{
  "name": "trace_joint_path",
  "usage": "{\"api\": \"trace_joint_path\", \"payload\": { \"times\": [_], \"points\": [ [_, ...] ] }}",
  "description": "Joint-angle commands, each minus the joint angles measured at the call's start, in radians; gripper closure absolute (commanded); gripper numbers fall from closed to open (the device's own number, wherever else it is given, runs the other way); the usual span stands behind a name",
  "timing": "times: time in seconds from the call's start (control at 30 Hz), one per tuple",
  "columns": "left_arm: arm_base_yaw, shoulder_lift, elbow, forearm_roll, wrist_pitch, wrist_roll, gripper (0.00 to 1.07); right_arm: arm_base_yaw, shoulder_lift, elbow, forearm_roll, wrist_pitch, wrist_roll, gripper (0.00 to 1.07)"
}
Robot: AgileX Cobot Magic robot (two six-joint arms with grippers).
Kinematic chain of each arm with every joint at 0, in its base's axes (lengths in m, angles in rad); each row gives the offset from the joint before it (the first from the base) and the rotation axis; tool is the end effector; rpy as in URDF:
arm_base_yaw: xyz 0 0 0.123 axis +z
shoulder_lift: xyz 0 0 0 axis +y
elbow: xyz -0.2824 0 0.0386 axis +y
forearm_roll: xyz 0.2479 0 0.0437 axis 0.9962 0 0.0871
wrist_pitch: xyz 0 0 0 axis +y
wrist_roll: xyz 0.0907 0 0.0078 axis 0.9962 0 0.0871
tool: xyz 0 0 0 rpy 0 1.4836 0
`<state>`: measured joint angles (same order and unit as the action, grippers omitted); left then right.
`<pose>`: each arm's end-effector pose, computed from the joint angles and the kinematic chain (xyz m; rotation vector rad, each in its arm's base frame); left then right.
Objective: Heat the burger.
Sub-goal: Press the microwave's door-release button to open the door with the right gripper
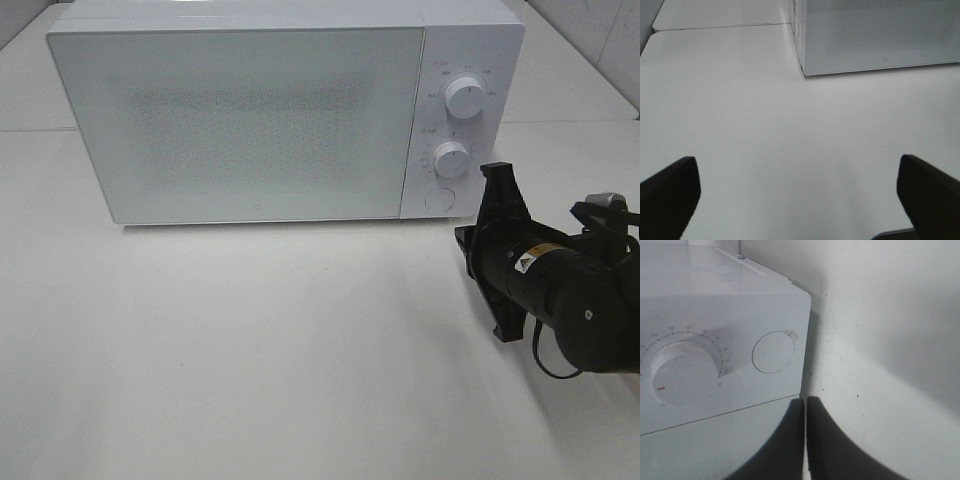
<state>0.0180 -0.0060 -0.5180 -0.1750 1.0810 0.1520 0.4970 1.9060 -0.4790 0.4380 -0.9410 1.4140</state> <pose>-0.0092 -0.0142 0.2815 0.1485 2.0243 -0.1020 0.2656 0.1086 0.1008 1.3900 1.6372 1.0176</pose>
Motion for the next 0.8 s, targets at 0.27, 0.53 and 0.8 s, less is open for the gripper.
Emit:
{"api": "trace_joint_path", "payload": {
  "times": [0.27,0.53,0.8],
  "points": [
    [0.004,-0.02,-0.002,-0.002,-0.013,-0.003,0.06,-0.04,0.088,-0.107,-0.056,-0.011,0.019,1.07],
    [0.004,-0.02,-0.002,-0.002,-0.013,-0.003,0.06,-0.057,0.13,-0.163,-0.054,-0.014,0.015,1.07],
    [0.004,-0.02,-0.002,-0.002,-0.013,-0.003,0.06,-0.089,0.145,-0.218,-0.092,-0.006,0.015,1.07]
  ]
}}
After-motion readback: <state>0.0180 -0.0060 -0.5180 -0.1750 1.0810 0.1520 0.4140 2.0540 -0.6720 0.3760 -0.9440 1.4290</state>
